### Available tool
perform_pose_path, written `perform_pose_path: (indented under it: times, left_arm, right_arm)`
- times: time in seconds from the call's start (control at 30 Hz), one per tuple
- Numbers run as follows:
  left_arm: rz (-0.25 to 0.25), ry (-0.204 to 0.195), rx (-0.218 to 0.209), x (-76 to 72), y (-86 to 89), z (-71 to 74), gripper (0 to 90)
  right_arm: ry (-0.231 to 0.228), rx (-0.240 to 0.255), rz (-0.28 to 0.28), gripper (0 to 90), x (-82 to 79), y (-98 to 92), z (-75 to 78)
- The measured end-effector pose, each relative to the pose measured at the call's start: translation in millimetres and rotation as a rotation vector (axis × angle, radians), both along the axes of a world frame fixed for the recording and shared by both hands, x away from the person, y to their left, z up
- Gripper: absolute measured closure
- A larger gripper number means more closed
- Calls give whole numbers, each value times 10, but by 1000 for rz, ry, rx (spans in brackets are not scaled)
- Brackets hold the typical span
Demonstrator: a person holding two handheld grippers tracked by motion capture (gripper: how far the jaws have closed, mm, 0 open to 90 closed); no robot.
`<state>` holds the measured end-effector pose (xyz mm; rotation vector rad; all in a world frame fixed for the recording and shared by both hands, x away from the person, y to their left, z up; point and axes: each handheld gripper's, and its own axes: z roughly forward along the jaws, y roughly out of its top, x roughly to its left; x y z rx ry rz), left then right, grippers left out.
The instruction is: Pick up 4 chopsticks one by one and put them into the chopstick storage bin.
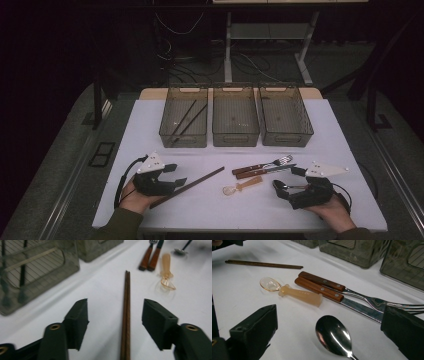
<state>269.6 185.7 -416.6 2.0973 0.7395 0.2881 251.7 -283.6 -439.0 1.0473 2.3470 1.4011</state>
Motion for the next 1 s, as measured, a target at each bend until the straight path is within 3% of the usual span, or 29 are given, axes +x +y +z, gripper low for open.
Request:
perform_pose_path:
  times: [0.5, 0.63, 0.8, 1.0]
  left_arm:
    - [-54, 79, 67, 5, -18, -146, 754]
    - [-52, 104, 59, 24, -23, -199, 779]
    - [-62, 102, 81, 44, -20, -217, 782]
    - [-49, 112, 73, 44, -34, -242, 786]
  right_arm:
    - [-2, -5, 0, 11, -1, 11, -1]
    - [-5, -4, 3, 11, -2, 10, 0]
    - [-4, -5, 3, 11, -2, 11, -1]
    - [-4, -5, 0, 11, 0, 10, -1]
